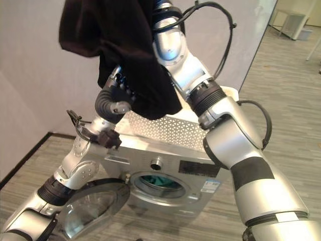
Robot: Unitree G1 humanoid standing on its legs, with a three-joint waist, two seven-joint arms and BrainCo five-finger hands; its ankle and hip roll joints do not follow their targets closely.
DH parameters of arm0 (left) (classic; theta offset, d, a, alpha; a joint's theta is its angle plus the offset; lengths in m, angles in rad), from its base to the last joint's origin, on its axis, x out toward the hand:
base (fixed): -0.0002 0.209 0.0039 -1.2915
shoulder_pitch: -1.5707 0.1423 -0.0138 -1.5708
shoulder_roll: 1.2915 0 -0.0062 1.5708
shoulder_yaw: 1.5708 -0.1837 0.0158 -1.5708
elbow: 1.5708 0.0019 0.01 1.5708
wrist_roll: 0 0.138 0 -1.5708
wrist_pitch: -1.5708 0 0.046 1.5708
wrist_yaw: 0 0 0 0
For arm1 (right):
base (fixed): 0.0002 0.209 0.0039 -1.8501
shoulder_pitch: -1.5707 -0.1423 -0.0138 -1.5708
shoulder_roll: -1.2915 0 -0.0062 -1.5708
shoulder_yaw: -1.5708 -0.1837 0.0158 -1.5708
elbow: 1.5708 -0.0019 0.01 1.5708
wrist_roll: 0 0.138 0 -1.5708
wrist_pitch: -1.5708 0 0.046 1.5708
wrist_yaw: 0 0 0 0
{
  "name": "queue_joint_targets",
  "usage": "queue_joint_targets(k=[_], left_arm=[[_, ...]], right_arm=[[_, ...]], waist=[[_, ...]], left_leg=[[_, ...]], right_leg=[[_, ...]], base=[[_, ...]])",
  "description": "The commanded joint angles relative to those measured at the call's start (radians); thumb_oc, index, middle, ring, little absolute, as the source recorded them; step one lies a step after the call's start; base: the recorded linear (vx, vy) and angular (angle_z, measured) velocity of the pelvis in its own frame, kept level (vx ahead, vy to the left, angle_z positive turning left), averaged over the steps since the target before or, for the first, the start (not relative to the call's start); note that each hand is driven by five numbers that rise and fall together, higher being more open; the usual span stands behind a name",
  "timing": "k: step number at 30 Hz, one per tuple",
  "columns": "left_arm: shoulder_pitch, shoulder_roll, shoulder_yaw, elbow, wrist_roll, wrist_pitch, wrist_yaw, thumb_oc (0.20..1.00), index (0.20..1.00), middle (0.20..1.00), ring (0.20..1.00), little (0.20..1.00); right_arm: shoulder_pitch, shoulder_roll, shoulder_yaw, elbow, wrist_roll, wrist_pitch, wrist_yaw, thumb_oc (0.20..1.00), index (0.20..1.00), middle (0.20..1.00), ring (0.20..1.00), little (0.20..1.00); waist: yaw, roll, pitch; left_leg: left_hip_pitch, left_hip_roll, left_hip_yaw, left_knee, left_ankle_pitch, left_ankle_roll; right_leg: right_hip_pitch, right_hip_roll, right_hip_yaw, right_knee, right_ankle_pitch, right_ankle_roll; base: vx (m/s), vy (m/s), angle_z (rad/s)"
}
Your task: Grab the laundry basket,head to the washer,open it,put in the laundry and shut it.
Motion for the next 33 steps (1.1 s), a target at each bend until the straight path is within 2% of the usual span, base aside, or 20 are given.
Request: queue_joint_targets(k=[1, 5, 11, 12, 14, 15, 21, 27, 33], left_arm=[[-0.082, 0.010, 0.032, 0.013, 0.058, -0.061, 0.052, 1.000, 1.000, 1.000, 1.000, 1.000], [-0.110, 0.012, 0.061, 0.041, 0.092, -0.071, 0.100, 1.000, 1.000, 1.000, 1.000, 1.000], [-0.102, 0.015, 0.130, 0.030, 0.105, -0.090, 0.128, 1.000, 1.000, 1.000, 1.000, 1.000], [-0.076, 0.014, 0.167, 0.021, 0.104, -0.096, 0.139, 1.000, 1.000, 1.000, 1.000, 1.000], [-0.066, 0.014, 0.175, 0.013, 0.103, -0.096, 0.137, 1.000, 1.000, 1.000, 1.000, 1.000], [-0.045, 0.013, 0.188, -0.007, 0.100, -0.094, 0.130, 1.000, 1.000, 1.000, 1.000, 1.000], [-0.004, 0.014, 0.205, -0.054, 0.087, -0.094, 0.101, 1.000, 1.000, 1.000, 1.000, 1.000], [0.002, 0.009, 0.214, -0.071, 0.100, -0.094, 0.099, 1.000, 1.000, 1.000, 1.000, 1.000], [-0.046, 0.005, 0.197, -0.049, 0.114, -0.090, 0.112, 1.000, 1.000, 1.000, 1.000, 1.000]], right_arm=[[-0.118, -0.015, -0.026, -0.037, 0.099, -0.080, -0.014, 0.200, 0.200, 0.200, 0.200, 0.200], [-0.088, -0.001, -0.027, -0.144, 0.106, -0.084, -0.003, 0.200, 0.200, 0.200, 0.200, 0.200], [-0.066, -0.089, -0.002, -0.194, 0.056, -0.053, 0.024, 0.200, 0.200, 0.200, 0.200, 0.200], [-0.050, -0.145, 0.016, -0.204, 0.043, -0.035, 0.049, 0.200, 0.200, 0.200, 0.200, 0.200], [-0.050, -0.165, 0.021, -0.209, 0.034, -0.033, 0.054, 0.200, 0.200, 0.200, 0.200, 0.200], [-0.040, -0.204, 0.021, -0.206, 0.027, -0.026, 0.060, 0.200, 0.200, 0.200, 0.200, 0.200], [-0.022, -0.249, 0.026, -0.145, 0.020, -0.012, 0.086, 0.200, 0.200, 0.200, 0.200, 0.200], [0.017, -0.249, 0.048, -0.128, 0.032, -0.001, 0.133, 0.200, 0.200, 0.200, 0.200, 0.200], [0.073, -0.306, 0.137, -0.253, 0.008, 0.018, 0.236, 0.200, 0.200, 0.200, 0.200, 0.200]], waist=[[-0.002, -0.070, 0.009], [-0.019, -0.069, 0.011], [-0.043, -0.071, 0.014], [-0.054, -0.072, 0.016], [-0.055, -0.071, 0.017], [-0.059, -0.071, 0.020], [-0.065, -0.071, 0.026], [-0.074, -0.065, 0.030], [-0.099, -0.061, 0.035]], left_leg=[[0.004, 0.093, -0.037, 0.001, -0.032, -0.086], [0.006, 0.096, -0.029, 0.001, -0.033, -0.087], [0.014, 0.102, -0.013, 0.001, -0.038, -0.087], [0.019, 0.104, -0.007, 0.001, -0.040, -0.087], [0.022, 0.105, -0.004, 0.001, -0.041, -0.087], [0.024, 0.106, -0.001, 0.001, -0.042, -0.086], [0.030, 0.110, 0.007, 0.001, -0.044, -0.085], [0.039, 0.114, 0.022, 0.001, -0.045, -0.085], [0.047, 0.117, 0.038, 0.001, -0.045, -0.087]], right_leg=[[0.042, -0.099, 0.028, -0.003, 0.018, 0.092], [0.036, -0.097, 0.039, -0.003, 0.019, 0.090], [0.031, -0.094, 0.053, -0.003, 0.018, 0.089], [0.029, -0.092, 0.061, -0.003, 0.018, 0.088], [0.029, -0.092, 0.063, -0.003, 0.019, 0.088], [0.029, -0.091, 0.064, -0.003, 0.018, 0.088], [0.029, -0.086, 0.074, -0.003, 0.016, 0.086], [0.024, -0.083, 0.087, -0.003, 0.017, 0.084], [0.019, -0.081, 0.097, -0.003, 0.018, 0.085]], base=[[0.00, -0.007, -0.04], [0.00, -0.005, -0.05], [0.01, -0.009, -0.08], [0.01, -0.007, -0.11], [0.01, -0.006, -0.11], [0.00, -0.005, -0.08], [0.00, -0.006, -0.03], [0.00, -0.004, -0.10], [0.00, -0.005, -0.07]])
